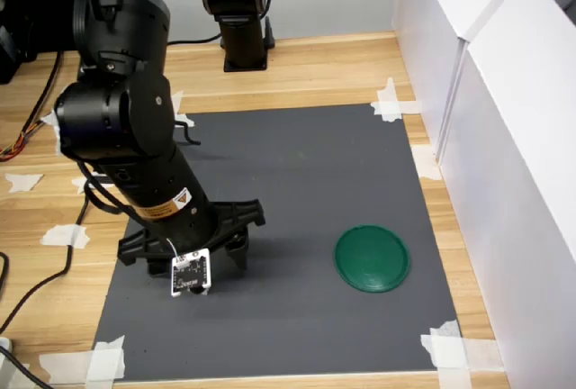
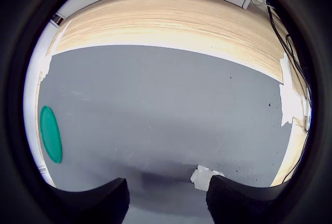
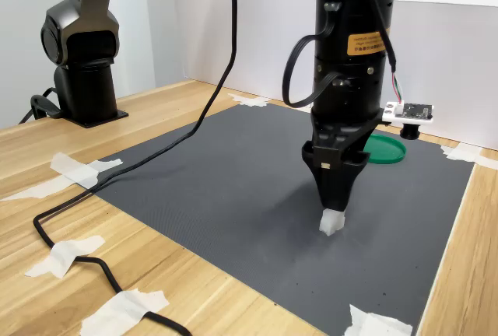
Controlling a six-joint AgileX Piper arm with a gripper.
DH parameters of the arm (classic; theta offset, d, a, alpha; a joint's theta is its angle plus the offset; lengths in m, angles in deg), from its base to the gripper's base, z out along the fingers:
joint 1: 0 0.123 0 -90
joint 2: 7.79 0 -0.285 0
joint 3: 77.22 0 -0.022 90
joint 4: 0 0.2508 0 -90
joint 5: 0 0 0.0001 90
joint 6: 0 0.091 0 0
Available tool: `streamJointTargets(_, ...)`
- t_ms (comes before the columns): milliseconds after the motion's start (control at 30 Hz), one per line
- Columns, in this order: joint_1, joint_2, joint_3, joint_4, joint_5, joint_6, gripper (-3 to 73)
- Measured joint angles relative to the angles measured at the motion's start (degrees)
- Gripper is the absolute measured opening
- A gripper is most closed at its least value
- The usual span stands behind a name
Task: Grasp a white terminal and put it on the green lid.
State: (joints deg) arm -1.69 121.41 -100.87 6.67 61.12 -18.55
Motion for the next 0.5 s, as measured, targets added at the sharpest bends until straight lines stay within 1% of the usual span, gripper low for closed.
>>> streamJointTargets(300,-0.40,0.24,-2.71,-0.36,4.21,0.00,62.8)
streamJointTargets(500,-3.12,0.24,-2.87,-1.12,5.47,0.00,62.8)
